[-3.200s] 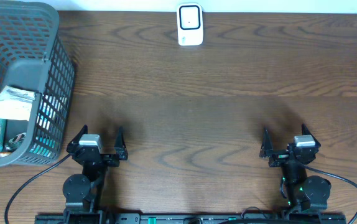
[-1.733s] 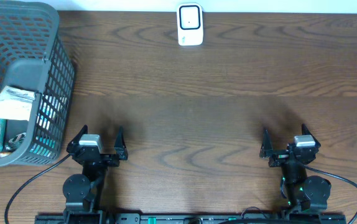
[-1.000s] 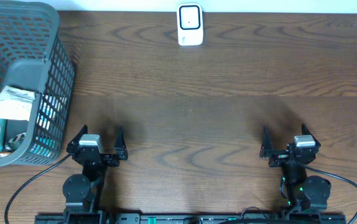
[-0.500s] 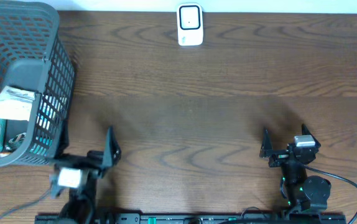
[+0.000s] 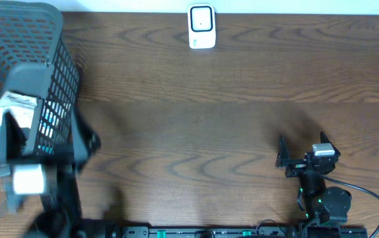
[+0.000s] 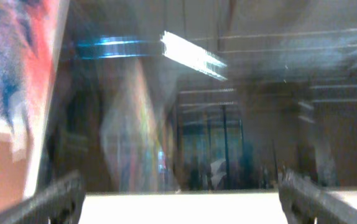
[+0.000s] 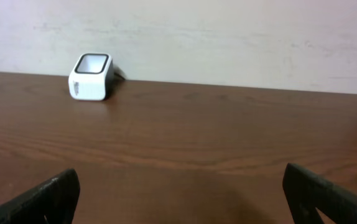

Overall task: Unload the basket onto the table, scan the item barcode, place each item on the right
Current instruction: 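Reach the left gripper into the grey basket toward the yellow snack bag, then grasp the yellow snack bag with the left gripper and place it on table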

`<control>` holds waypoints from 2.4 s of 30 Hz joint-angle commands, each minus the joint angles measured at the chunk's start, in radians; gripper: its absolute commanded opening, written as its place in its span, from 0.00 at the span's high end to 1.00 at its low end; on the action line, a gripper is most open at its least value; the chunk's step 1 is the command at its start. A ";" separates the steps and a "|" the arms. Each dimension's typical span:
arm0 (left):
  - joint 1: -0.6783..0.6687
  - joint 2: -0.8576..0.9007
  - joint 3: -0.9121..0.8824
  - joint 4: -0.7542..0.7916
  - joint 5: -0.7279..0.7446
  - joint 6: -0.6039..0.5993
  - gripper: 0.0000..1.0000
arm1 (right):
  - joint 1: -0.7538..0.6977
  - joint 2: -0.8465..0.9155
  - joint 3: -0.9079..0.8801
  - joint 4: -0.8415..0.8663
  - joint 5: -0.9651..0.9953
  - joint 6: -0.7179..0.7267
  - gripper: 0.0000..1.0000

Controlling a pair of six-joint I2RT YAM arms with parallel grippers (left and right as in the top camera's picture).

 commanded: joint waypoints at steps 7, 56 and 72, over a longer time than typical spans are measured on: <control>0.003 0.454 0.408 -0.552 0.290 -0.036 0.02 | -0.006 -0.006 -0.002 -0.005 -0.006 0.010 0.01; 0.647 1.495 1.273 -1.690 -0.222 -0.770 0.02 | -0.006 -0.006 -0.002 -0.005 -0.006 0.010 0.01; 0.647 1.741 1.237 -1.551 -0.185 -0.770 0.02 | -0.006 -0.006 -0.002 -0.005 -0.006 0.010 0.01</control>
